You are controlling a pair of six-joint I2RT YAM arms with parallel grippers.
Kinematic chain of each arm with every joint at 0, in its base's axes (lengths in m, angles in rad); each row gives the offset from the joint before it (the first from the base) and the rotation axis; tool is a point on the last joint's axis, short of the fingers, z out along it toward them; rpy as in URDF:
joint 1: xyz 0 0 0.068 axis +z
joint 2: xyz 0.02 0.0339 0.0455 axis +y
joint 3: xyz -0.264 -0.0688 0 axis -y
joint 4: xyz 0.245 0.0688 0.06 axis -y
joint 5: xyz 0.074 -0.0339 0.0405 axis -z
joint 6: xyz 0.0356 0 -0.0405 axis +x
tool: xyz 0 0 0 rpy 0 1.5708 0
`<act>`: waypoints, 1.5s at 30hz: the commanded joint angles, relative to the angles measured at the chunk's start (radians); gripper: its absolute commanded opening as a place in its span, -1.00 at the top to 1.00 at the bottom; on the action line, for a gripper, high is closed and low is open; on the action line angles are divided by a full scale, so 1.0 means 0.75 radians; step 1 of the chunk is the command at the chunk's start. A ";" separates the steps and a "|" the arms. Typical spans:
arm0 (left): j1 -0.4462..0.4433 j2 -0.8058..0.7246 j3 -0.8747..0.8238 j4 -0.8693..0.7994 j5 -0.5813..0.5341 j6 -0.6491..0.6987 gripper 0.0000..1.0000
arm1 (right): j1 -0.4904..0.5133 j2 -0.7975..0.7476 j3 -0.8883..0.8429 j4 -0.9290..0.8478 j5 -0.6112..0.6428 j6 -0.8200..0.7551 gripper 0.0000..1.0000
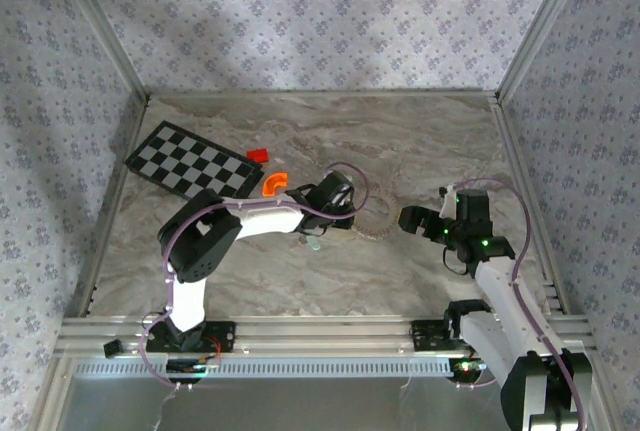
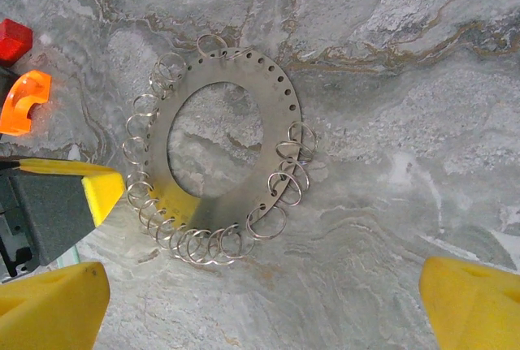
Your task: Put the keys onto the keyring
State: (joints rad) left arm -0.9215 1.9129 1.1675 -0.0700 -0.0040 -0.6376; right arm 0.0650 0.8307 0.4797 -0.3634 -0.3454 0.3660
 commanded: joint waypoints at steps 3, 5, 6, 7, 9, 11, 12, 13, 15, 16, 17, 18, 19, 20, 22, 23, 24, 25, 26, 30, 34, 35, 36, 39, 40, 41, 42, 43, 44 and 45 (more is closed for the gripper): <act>-0.007 0.032 -0.008 0.018 0.032 0.003 0.63 | -0.007 -0.017 0.029 -0.016 -0.018 -0.018 -0.99; -0.009 0.037 -0.011 0.022 0.032 0.000 0.63 | -0.007 -0.017 0.031 -0.015 -0.018 -0.018 -0.99; -0.009 0.039 -0.012 0.023 0.032 0.000 0.63 | -0.007 -0.016 0.031 -0.014 -0.018 -0.018 -0.99; -0.011 0.041 -0.014 0.024 0.029 0.001 0.63 | -0.007 -0.016 0.031 -0.011 -0.018 -0.018 -0.99; -0.011 0.045 -0.012 0.022 0.024 0.000 0.63 | -0.006 -0.016 0.029 -0.010 -0.019 -0.016 -0.99; -0.015 0.049 -0.011 0.020 0.020 0.000 0.62 | -0.005 -0.016 0.027 -0.009 -0.019 -0.016 -0.99; -0.015 0.050 -0.010 0.020 0.017 -0.001 0.62 | -0.007 -0.016 0.027 -0.010 -0.019 -0.016 -0.99; -0.016 0.053 -0.011 0.021 0.016 0.000 0.61 | -0.006 -0.016 0.024 -0.010 -0.018 -0.016 -0.99; -0.017 0.057 -0.012 0.020 0.012 -0.001 0.61 | -0.007 -0.017 0.025 -0.009 -0.017 -0.016 -0.99; -0.017 0.059 -0.012 0.018 0.008 -0.001 0.62 | -0.006 -0.017 0.025 -0.007 -0.018 -0.016 -0.99; -0.019 0.060 -0.012 0.015 0.005 0.000 0.62 | -0.005 -0.015 0.022 -0.007 -0.018 -0.016 -0.99; -0.022 0.059 -0.011 0.012 0.000 0.002 0.61 | -0.007 -0.016 0.023 -0.008 -0.018 -0.016 -0.99; -0.025 0.061 -0.007 0.007 -0.007 0.005 0.61 | -0.005 -0.016 0.021 -0.008 -0.018 -0.016 -0.99; -0.029 0.061 -0.004 0.000 -0.014 0.007 0.61 | -0.007 -0.017 0.022 -0.007 -0.018 -0.016 -0.99; -0.044 0.063 0.011 -0.034 -0.054 0.024 0.62 | -0.007 -0.019 0.023 -0.008 -0.018 -0.016 -0.99; -0.053 0.063 0.021 -0.052 -0.075 0.034 0.61 | -0.006 -0.018 0.024 -0.008 -0.018 -0.016 -0.99; -0.064 0.065 0.030 -0.074 -0.100 0.044 0.62 | -0.005 -0.019 0.023 -0.007 -0.018 -0.016 -0.99; -0.073 0.067 0.041 -0.090 -0.121 0.053 0.62 | -0.006 -0.018 0.025 -0.008 -0.018 -0.016 -0.99; -0.081 0.067 0.047 -0.106 -0.138 0.056 0.62 | -0.005 -0.020 0.024 -0.007 -0.017 -0.016 -0.99; -0.105 0.080 0.079 -0.154 -0.196 0.075 0.62 | -0.005 -0.027 0.022 -0.010 -0.018 -0.016 -0.99; -0.105 0.100 0.092 -0.141 -0.187 0.075 0.62 | -0.007 -0.033 0.023 -0.014 -0.017 -0.016 -0.99; -0.105 0.102 0.094 -0.134 -0.183 0.075 0.62 | -0.009 -0.033 0.022 -0.015 -0.016 -0.016 -0.99; -0.105 0.102 0.093 -0.127 -0.179 0.075 0.62 | -0.007 -0.034 0.022 -0.017 -0.016 -0.017 -0.99; -0.097 0.096 0.075 -0.080 -0.148 0.067 0.62 | -0.008 -0.035 0.021 -0.017 -0.014 -0.020 -0.99; -0.092 0.090 0.064 -0.056 -0.136 0.061 0.62 | -0.008 -0.034 0.022 -0.018 -0.014 -0.021 -0.99; -0.088 0.085 0.049 -0.034 -0.119 0.055 0.62 | -0.007 -0.034 0.022 -0.017 -0.014 -0.022 -0.99; -0.084 0.082 0.040 -0.015 -0.110 0.049 0.63 | -0.009 -0.034 0.022 -0.018 -0.014 -0.022 -0.99; -0.079 0.078 0.029 0.001 -0.101 0.047 0.63 | -0.009 -0.036 0.021 -0.018 -0.014 -0.022 -0.99; -0.075 0.073 0.020 0.018 -0.092 0.044 0.64 | -0.008 -0.036 0.019 -0.018 -0.013 -0.023 -0.99; -0.071 0.067 0.004 0.046 -0.077 0.040 0.64 | -0.007 -0.037 0.019 -0.019 -0.014 -0.022 -0.99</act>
State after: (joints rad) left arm -0.9871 1.9675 1.1969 -0.0883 -0.0952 -0.5964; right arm 0.0647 0.8177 0.4797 -0.3634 -0.3462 0.3660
